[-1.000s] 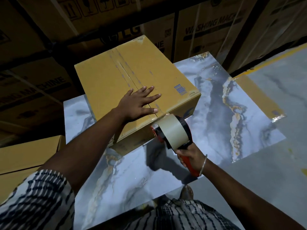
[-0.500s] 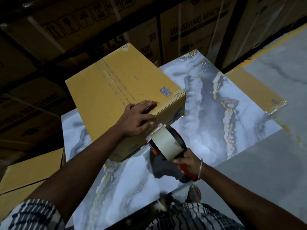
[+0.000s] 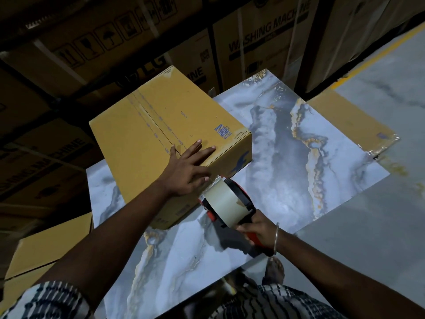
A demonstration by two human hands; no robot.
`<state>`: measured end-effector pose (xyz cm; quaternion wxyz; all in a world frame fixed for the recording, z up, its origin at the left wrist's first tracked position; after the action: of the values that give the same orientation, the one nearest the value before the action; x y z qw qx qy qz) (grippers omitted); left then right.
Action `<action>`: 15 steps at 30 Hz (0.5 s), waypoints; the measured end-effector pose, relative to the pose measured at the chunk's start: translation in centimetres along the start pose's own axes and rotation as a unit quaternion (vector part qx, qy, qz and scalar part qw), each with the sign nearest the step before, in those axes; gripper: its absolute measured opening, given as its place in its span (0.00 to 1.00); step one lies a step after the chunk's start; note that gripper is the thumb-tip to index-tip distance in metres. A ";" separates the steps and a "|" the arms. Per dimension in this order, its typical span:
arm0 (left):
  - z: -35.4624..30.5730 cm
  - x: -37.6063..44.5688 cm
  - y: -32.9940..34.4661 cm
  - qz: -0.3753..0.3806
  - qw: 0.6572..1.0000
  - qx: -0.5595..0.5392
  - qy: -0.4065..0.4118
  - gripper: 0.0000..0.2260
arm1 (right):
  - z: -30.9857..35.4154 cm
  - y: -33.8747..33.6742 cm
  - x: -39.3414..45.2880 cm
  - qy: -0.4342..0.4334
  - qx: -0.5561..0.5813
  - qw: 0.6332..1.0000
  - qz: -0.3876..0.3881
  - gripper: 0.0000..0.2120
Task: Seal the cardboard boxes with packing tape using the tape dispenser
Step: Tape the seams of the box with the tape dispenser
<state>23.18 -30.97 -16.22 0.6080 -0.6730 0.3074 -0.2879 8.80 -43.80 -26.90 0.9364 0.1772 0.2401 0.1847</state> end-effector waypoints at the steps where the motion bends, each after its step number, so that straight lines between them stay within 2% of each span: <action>1: -0.1 0.0 0.0 0.001 1.000 0.002 0.002 0.15 | -0.1 0.0 0.1 0.001 -0.003 1.000 -0.002 0.18; 8: -0.2 -0.1 0.2 -0.011 0.999 -0.029 0.028 0.16 | -0.6 -0.7 0.8 0.034 -0.037 0.998 -0.034 0.17; 10: -0.1 -0.2 0.2 -0.016 0.999 -0.038 0.030 0.16 | -0.5 -0.8 1.0 0.038 -0.040 0.998 -0.040 0.21; 13: -0.1 -0.2 0.2 -0.019 0.998 -0.047 0.035 0.14 | -0.5 -1.1 1.4 0.039 -0.045 0.997 -0.048 0.32; 15: -0.2 -0.2 0.3 -0.018 0.998 -0.053 0.042 0.13 | -0.5 -1.1 1.7 0.037 -0.048 0.997 -0.049 0.34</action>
<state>22.89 -30.90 -16.50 0.5532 -0.6969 0.3348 -0.3102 10.20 -43.96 -28.43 0.9423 0.1127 0.2738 0.1563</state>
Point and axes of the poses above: each hand's wrist, its own x-axis towards the middle knuckle, its own y-axis out of the palm, z = x × y, the point moved 9 cm from there along x, towards the middle knuckle
